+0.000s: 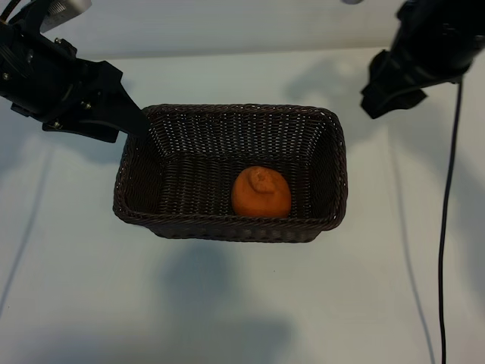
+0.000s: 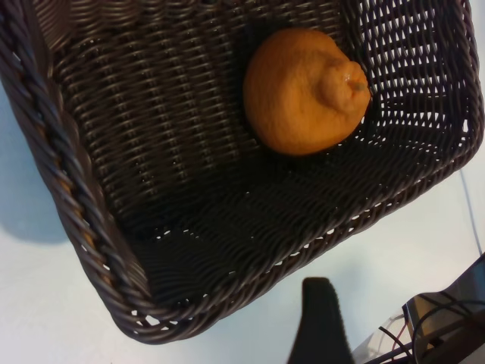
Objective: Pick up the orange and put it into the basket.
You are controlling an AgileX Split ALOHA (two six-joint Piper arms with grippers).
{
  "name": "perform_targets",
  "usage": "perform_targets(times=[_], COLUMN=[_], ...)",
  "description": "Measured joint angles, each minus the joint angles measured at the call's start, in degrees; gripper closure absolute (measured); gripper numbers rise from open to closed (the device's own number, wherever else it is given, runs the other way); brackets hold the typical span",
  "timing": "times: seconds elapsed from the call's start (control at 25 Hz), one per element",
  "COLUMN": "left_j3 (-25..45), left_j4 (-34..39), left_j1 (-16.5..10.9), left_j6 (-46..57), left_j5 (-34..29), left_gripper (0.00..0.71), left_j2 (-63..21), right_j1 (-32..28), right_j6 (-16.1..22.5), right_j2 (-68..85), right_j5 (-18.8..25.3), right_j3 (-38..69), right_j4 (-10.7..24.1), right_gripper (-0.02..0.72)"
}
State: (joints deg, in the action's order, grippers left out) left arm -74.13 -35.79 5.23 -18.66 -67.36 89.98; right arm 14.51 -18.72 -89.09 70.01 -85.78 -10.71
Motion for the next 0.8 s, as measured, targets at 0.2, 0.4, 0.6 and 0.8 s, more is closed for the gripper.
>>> perform_targets(times=[0.2, 0.4, 0.6, 0.8], left_j3=[0.0, 0.0, 0.0, 0.0], left_j4=[0.0, 0.0, 0.0, 0.05], left_j1=[0.0, 0.0, 0.0, 0.0], left_j6=[0.0, 0.0, 0.0, 0.0], left_j5=[0.0, 0.0, 0.0, 0.0], left_gripper=[0.164, 0.164, 0.164, 0.164], left_j2=[0.0, 0.0, 0.0, 0.0], right_j1=[-0.62, -0.62, -0.62, -0.62], right_j6=[-0.24, -0.24, -0.24, -0.24], right_j2=[1.88, 2.05, 2.05, 2.05], right_j5=[0.04, 0.03, -0.02, -0.03], right_j3=[2.3, 4.21, 4.71, 4.71], right_j4=[-0.36, 0.38, 0.53, 0.3], right_gripper=[0.178, 0.178, 0.178, 0.178])
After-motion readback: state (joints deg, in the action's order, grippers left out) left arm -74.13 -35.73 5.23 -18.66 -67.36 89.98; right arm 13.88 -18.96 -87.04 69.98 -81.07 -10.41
